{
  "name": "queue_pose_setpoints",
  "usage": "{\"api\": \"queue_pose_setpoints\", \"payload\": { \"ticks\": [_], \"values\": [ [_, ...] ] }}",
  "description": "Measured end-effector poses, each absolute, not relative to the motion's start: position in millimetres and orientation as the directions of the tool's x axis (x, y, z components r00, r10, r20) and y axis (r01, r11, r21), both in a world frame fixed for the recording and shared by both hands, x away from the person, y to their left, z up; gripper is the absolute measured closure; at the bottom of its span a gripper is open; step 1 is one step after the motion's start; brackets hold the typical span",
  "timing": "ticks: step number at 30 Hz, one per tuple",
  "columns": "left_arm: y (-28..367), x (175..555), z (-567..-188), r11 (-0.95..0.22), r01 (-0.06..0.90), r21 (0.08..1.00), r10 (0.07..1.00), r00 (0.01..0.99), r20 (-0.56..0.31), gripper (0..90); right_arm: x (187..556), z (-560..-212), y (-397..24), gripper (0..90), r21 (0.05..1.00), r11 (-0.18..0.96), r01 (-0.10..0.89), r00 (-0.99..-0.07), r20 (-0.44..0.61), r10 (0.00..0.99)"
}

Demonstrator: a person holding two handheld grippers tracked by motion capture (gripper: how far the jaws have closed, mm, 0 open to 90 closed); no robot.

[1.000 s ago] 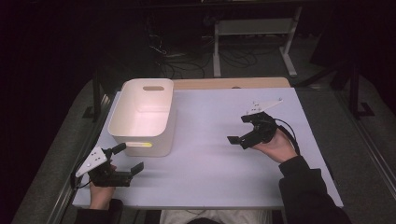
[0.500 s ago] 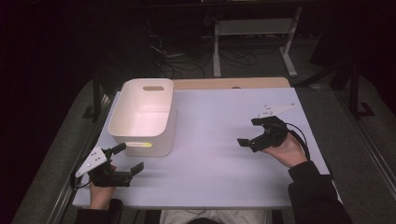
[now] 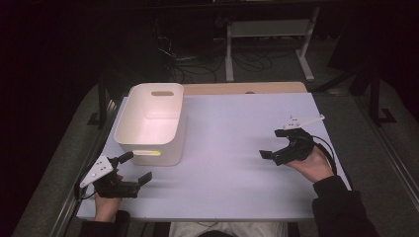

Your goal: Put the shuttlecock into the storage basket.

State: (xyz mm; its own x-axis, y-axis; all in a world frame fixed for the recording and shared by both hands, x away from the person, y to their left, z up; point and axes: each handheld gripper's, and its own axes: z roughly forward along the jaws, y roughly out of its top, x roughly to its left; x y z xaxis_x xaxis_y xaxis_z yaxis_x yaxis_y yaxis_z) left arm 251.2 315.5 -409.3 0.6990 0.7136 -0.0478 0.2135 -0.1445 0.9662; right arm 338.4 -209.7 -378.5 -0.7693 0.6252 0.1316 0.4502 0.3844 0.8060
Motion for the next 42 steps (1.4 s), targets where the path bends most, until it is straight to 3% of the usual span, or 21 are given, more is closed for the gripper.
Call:
{"api": "queue_pose_setpoints", "payload": {
  "ticks": [42],
  "values": [
    [315.8,250.3,-409.3,-0.150,0.215,0.965,0.712,0.701,-0.045,0.0,300.7,-422.7,-273.9,0.0,0.826,0.301,0.477,-0.689,0.139,0.712]
  ]
}}
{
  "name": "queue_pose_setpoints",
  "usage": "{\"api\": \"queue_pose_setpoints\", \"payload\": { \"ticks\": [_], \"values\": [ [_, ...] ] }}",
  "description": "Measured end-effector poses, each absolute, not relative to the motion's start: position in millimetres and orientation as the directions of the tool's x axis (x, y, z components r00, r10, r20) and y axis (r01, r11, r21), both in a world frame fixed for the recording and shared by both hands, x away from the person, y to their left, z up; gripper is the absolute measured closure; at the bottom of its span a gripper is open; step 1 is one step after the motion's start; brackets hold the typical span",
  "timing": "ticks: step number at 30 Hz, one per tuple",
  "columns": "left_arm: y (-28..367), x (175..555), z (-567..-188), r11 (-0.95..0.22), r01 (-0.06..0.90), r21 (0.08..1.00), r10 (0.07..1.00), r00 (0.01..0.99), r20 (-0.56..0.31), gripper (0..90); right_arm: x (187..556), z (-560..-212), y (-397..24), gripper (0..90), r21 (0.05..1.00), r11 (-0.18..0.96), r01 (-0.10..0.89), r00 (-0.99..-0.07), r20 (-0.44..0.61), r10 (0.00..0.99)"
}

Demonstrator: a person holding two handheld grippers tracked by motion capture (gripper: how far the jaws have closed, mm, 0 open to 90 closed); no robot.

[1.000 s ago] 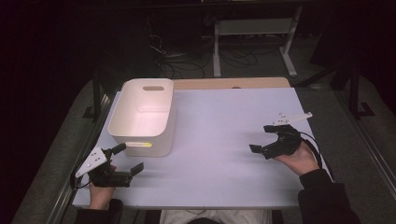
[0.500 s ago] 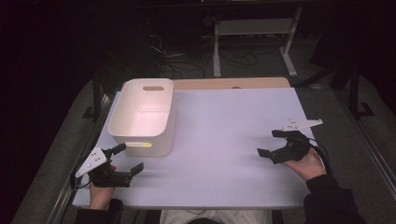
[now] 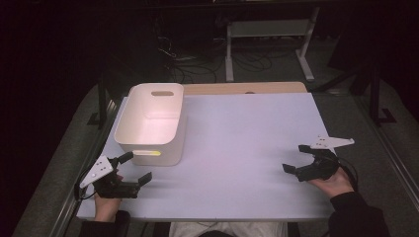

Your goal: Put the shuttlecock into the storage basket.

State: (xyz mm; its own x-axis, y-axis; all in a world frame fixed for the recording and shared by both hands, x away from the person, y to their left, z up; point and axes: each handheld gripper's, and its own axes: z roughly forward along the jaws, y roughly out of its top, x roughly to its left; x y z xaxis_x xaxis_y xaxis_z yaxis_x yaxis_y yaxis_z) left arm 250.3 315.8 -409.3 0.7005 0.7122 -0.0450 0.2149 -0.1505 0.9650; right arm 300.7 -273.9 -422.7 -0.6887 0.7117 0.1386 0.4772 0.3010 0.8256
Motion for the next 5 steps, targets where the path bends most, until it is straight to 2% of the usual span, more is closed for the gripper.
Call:
{"api": "queue_pose_setpoints", "payload": {
  "ticks": [5],
  "values": [
    [315.5,250.4,-409.4,-0.149,0.217,0.965,0.711,0.702,-0.048,0.0,298.6,-425.2,-278.1,0.0,0.830,0.288,0.478,-0.678,0.140,0.722]
  ]
}}
